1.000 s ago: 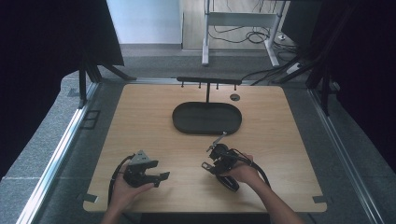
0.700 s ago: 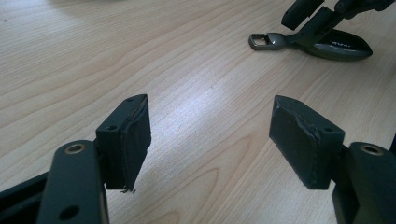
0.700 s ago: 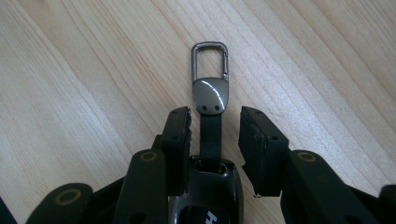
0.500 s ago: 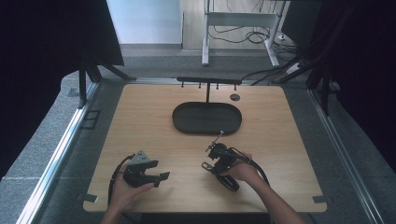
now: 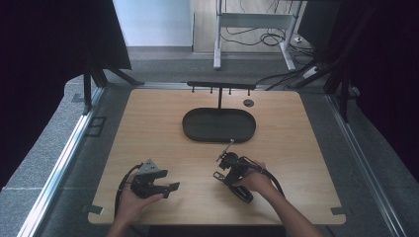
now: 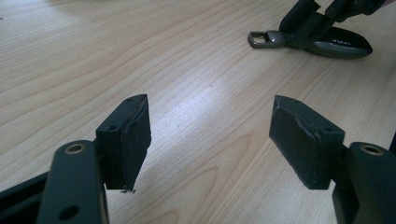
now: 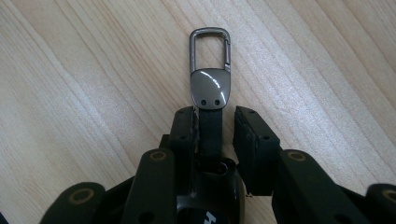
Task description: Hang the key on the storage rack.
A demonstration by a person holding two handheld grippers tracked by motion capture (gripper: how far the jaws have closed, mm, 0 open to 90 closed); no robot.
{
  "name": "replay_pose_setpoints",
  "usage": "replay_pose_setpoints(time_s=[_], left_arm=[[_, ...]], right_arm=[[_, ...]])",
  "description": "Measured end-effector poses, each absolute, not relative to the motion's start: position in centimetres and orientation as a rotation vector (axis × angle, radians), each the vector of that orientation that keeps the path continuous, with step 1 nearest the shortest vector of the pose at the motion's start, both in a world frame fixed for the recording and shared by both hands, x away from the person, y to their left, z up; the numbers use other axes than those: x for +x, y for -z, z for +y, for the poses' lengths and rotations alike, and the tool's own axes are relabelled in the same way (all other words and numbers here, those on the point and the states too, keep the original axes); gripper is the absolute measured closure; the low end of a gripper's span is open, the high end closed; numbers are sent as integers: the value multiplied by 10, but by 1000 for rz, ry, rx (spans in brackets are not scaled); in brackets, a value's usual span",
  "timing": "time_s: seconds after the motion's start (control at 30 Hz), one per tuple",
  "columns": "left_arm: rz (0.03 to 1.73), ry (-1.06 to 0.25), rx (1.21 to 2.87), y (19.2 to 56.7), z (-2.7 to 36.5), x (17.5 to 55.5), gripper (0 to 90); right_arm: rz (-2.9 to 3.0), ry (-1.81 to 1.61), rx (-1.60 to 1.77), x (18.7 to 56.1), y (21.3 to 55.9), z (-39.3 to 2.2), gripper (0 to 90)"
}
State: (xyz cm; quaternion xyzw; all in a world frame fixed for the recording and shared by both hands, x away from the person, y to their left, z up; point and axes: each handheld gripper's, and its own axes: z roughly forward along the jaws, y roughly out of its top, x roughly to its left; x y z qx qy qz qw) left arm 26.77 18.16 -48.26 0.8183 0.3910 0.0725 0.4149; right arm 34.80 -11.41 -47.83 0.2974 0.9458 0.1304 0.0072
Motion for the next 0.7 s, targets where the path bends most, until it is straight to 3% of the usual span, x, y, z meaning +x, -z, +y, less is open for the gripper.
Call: replay_pose_setpoints(time_s=[0.7], left_arm=[[979,-183,2059,483,181,268,301]], right_arm=[[2926,-363,917,344,479,-109,747]])
